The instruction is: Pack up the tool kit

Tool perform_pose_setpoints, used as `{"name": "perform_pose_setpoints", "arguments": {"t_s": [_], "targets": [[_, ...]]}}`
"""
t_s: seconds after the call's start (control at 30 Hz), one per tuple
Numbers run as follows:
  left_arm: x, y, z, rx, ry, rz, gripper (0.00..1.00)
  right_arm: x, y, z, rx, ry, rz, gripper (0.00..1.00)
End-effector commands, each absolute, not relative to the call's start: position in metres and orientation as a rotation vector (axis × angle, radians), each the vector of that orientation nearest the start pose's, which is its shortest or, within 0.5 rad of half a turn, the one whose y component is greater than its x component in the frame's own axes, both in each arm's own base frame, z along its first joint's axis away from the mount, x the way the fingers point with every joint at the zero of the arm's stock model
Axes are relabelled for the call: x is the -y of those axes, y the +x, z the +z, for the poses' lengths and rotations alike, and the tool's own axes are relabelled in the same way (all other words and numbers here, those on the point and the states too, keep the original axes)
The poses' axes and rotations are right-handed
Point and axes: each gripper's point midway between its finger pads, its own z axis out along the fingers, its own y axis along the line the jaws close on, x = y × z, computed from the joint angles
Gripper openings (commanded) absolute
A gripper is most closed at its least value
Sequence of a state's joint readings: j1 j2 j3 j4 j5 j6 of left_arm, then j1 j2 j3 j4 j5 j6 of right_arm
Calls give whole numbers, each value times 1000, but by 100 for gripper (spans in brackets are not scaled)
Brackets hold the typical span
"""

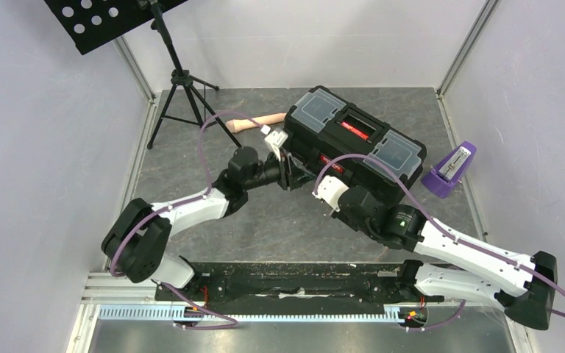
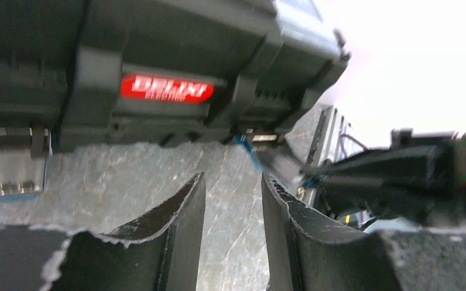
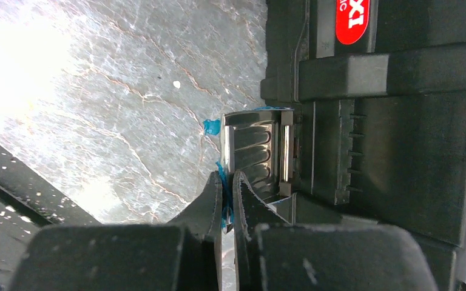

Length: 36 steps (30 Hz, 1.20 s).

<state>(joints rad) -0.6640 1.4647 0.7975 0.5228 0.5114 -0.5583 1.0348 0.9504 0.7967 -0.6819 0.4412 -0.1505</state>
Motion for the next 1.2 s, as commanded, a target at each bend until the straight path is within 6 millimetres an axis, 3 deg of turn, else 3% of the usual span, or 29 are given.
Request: {"name": "perform_pose_setpoints", "arguments": {"t_s": [0.0, 0.17, 0.53, 1.0, 1.17], "targets": [[347, 264, 188, -1672, 562, -1255, 45, -165, 207, 183, -1988, -991, 2, 0], [378, 237, 172, -1657, 715, -1292, 43, -155, 214, 181, -2018, -939, 27, 0], [431, 233, 180, -1618, 791, -1375, 40, -144, 223, 183, -2025, -861, -5, 0], [458, 234, 197, -1581, 757, -1479, 40, -106, 237, 198, -1997, -656, -224, 6], [462, 238, 193, -1615, 753, -1468, 40, -93, 239, 202, -1993, -584, -288, 23]]}}
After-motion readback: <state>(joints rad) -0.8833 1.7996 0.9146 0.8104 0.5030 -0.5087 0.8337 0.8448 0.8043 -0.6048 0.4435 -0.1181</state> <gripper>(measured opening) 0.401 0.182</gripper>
